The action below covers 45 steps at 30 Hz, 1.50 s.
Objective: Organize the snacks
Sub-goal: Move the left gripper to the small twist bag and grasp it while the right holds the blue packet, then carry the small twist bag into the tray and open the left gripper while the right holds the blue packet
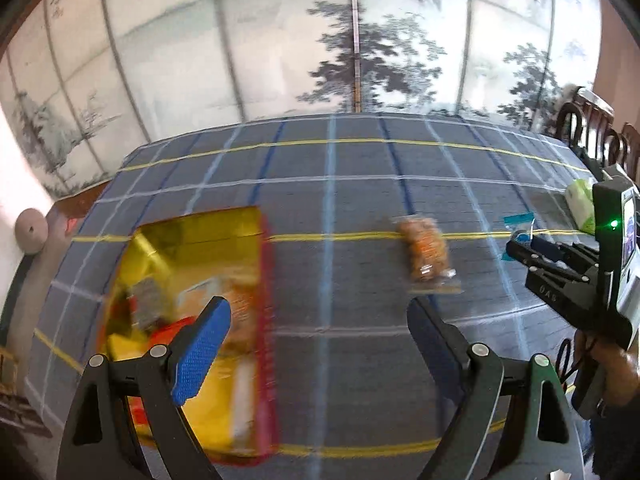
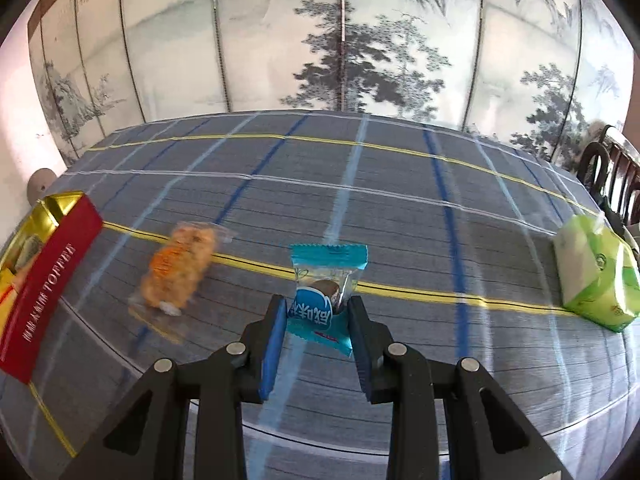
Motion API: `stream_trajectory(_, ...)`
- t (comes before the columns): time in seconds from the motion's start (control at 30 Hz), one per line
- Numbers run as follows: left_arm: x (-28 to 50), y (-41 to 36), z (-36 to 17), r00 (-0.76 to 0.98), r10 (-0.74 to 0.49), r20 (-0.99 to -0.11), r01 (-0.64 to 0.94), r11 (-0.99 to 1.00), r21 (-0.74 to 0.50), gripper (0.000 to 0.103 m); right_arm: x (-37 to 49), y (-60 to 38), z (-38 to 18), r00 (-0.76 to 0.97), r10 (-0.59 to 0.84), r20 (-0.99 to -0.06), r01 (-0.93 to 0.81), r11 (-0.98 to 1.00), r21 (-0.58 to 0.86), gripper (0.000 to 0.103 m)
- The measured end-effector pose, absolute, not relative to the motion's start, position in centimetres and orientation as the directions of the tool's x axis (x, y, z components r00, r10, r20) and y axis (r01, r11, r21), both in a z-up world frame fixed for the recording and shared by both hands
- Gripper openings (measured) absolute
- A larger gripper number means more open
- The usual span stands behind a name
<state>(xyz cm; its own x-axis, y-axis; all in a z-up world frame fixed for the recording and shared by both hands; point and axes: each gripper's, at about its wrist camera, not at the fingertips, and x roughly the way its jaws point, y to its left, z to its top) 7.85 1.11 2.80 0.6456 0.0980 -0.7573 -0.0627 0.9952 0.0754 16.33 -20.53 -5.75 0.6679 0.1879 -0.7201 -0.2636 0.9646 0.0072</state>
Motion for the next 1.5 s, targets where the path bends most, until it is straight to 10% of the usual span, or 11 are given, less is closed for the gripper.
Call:
stream_trajectory(0.9, 17.5, -7.0, -5.1, 0.598, 0.027, -0.801, 0.074, 0.993, 0.088, 0.083, 18.1, -25.0, -7.6, 0.636, 0.197, -0.746, -0.19, 0.977, 0.096, 0.032)
stream_trajectory(1.1, 18.2, -7.0, -6.2, 0.571, 0.046, -0.82, 0.063, 0.993, 0.099, 0.069, 18.2, -25.3, -7.6, 0.631, 0.209, -0.747, -0.19, 0.975, 0.112, 0.032)
stream_trajectory(1.27, 18.1, -7.0, -6.1, 0.571, -0.021, -0.821, 0.096, 0.995, 0.041, 0.037, 18.2, -25.3, -7.7, 0.631, 0.205, -0.748, -0.189, 0.976, 0.108, 0.032)
stream_trajectory(1.5, 17.6, -6.8, -5.9, 0.573, -0.025, -0.819, 0.102, 0.994, 0.04, 0.035, 18.1, -25.1, -7.8, 0.631, 0.196, -0.75, -0.189, 0.977, 0.096, 0.032)
